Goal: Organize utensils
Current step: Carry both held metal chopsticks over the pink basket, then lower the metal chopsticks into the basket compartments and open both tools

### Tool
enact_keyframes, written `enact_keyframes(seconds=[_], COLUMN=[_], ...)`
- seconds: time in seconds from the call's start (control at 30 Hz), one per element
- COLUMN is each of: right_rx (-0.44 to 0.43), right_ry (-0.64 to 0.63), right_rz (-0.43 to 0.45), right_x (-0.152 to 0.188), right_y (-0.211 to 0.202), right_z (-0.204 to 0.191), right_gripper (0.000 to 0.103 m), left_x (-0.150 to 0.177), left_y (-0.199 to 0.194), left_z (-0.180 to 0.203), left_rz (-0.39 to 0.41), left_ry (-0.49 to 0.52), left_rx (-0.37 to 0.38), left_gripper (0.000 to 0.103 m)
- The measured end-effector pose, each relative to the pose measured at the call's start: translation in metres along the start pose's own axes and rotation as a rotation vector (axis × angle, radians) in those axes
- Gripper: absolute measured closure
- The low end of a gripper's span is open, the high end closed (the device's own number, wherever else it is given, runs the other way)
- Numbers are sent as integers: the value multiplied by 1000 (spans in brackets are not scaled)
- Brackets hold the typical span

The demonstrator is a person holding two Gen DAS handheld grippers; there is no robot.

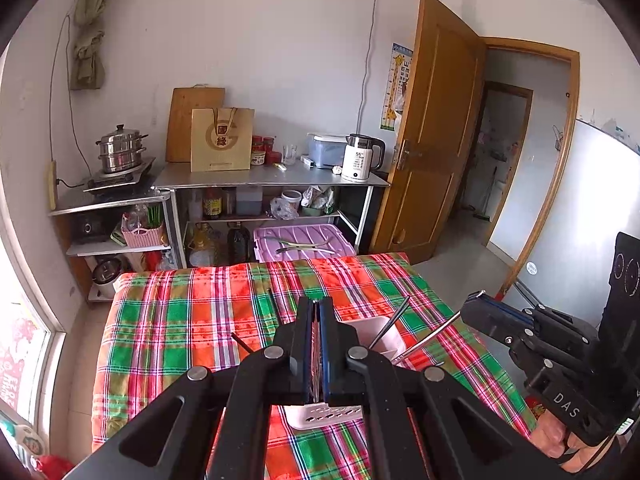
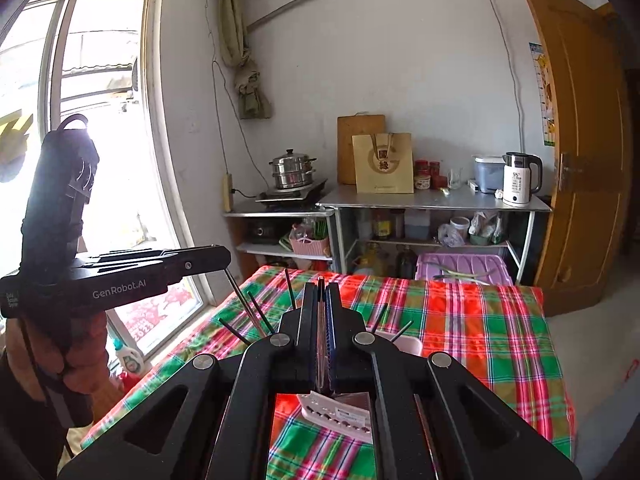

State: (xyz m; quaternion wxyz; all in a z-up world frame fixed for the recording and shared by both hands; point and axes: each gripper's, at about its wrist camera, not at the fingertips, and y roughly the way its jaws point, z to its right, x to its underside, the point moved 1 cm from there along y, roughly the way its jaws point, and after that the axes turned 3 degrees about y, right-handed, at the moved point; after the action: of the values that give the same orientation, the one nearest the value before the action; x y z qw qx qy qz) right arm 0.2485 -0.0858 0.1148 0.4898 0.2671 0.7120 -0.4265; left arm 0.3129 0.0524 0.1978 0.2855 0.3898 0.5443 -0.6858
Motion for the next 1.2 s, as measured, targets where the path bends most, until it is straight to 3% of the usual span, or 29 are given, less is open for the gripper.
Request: enact_keyframes(seconds=[0.67, 1.2], right_rx=[11, 29], right_ry=[13, 9], right_rz=[-118, -188], right_x=[31, 46], right_y=[48, 64], right_z=[15, 16], right_gripper=[100, 99], left_x=[21, 44], left_y=[73, 99], left_z=[-10, -10], left_rz=[-107, -199], left_ry=[-4, 9], left_rx=[7, 10], left_gripper=[100, 100])
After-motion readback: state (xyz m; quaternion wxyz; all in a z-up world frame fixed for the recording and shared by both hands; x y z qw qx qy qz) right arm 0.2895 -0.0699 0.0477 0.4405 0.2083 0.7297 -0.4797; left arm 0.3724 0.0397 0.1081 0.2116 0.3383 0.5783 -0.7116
